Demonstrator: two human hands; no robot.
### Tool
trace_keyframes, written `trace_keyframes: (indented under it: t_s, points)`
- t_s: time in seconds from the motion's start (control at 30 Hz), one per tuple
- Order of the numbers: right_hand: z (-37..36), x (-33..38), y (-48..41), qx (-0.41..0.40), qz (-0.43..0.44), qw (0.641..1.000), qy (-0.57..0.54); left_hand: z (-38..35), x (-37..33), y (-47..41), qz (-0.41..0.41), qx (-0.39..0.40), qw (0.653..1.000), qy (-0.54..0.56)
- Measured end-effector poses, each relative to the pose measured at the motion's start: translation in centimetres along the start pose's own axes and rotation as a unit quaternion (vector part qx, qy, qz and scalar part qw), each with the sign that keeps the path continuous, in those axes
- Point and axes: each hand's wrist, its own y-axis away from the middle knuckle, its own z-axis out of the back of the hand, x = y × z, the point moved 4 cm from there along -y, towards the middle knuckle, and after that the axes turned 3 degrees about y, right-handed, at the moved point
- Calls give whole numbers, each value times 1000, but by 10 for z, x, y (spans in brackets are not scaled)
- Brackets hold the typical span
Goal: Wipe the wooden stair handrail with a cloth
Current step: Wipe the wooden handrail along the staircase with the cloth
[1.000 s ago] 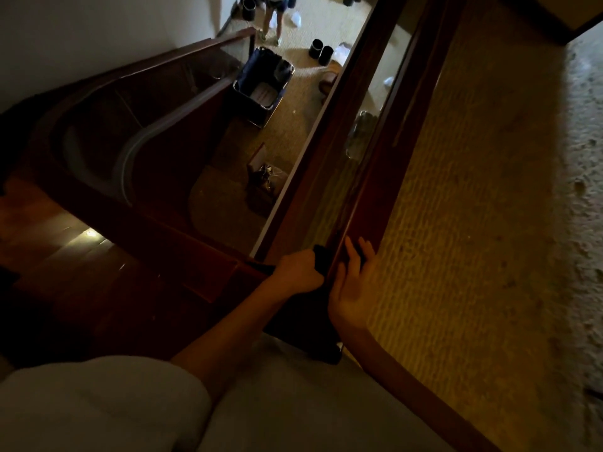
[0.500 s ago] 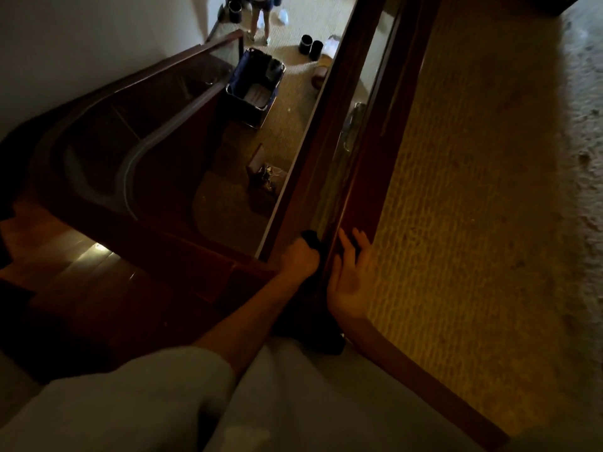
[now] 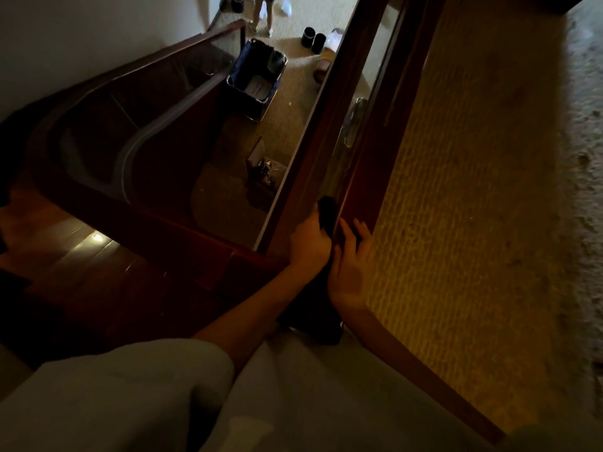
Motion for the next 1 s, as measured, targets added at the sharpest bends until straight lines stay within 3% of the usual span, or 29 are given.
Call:
trace_keyframes:
  t_s: [0.13, 0.27, 0.43, 0.53, 0.7, 0.83, 1.0]
  points:
    - [7, -4, -21, 24, 21, 999, -27, 2, -24, -46, -19, 33, 999, 2]
    - [4, -17, -60, 15, -2, 1000, -19, 5, -4, -39, -41, 79, 996, -16]
    - [-8, -14, -95, 6, -26, 999, 39, -1, 11, -13, -77, 36, 996, 37]
    - [-10, -13, -97, -22, -2, 1000, 15, -7, -16, -68, -99, 22, 993, 53]
    - [-9, -22, -118, 25, -11, 999, -19, -14, -57, -140, -103, 15, 994, 45]
    - [-16, -22, -143, 5, -79, 997, -7, -6, -27, -103, -104, 41, 993, 43]
    - [-21, -20, -142, -38, -59, 998, 2, -10, -24, -102, -80, 36, 995, 53]
